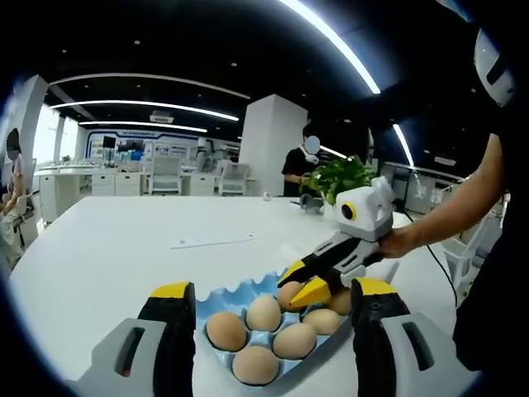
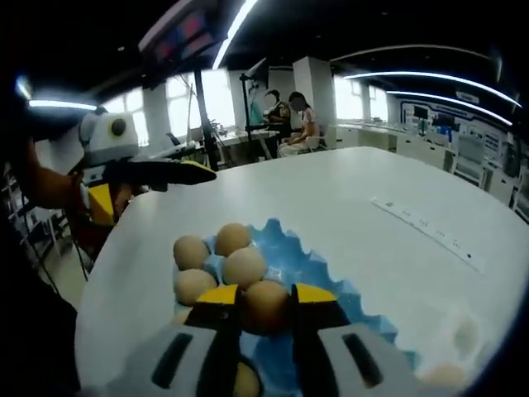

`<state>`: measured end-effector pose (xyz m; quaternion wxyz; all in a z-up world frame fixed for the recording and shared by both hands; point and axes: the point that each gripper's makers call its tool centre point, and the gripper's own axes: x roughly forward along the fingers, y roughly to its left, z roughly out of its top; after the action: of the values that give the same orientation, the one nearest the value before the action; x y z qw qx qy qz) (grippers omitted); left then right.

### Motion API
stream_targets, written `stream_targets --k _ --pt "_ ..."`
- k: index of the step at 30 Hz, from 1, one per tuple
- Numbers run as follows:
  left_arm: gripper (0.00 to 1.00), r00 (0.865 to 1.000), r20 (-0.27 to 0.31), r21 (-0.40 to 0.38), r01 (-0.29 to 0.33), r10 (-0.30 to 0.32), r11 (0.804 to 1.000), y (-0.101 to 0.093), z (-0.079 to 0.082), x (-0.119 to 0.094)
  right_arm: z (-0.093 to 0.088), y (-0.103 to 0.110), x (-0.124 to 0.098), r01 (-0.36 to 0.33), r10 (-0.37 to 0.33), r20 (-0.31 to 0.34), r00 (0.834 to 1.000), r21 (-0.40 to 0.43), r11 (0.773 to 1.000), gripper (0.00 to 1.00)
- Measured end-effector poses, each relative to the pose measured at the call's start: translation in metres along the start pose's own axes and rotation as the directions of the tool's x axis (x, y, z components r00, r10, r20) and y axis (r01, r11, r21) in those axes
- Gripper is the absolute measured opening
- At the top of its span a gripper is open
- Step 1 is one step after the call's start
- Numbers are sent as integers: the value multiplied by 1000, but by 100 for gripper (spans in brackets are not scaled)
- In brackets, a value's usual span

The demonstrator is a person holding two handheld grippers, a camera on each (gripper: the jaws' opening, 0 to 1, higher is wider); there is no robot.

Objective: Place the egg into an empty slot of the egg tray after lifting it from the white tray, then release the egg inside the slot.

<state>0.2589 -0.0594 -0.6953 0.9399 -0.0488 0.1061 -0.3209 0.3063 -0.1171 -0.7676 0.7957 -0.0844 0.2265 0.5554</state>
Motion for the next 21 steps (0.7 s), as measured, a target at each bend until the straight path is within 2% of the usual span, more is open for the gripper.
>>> stream_targets --k 7,13,21 --pt "76 1000 -1 -9 9 -9 1000 -1 0 -1 -2 3 -1 -18 18 -5 1000 24 1000 23" --pt "78 1000 6 -4 -4 4 1000 1 1 -1 -2 0 -2 -29 28 13 1000 66 997 24" --pt "78 1000 1 4 0 0 1000 0 1 0 -2 2 -1 -34 34 2 999 41 999 24"
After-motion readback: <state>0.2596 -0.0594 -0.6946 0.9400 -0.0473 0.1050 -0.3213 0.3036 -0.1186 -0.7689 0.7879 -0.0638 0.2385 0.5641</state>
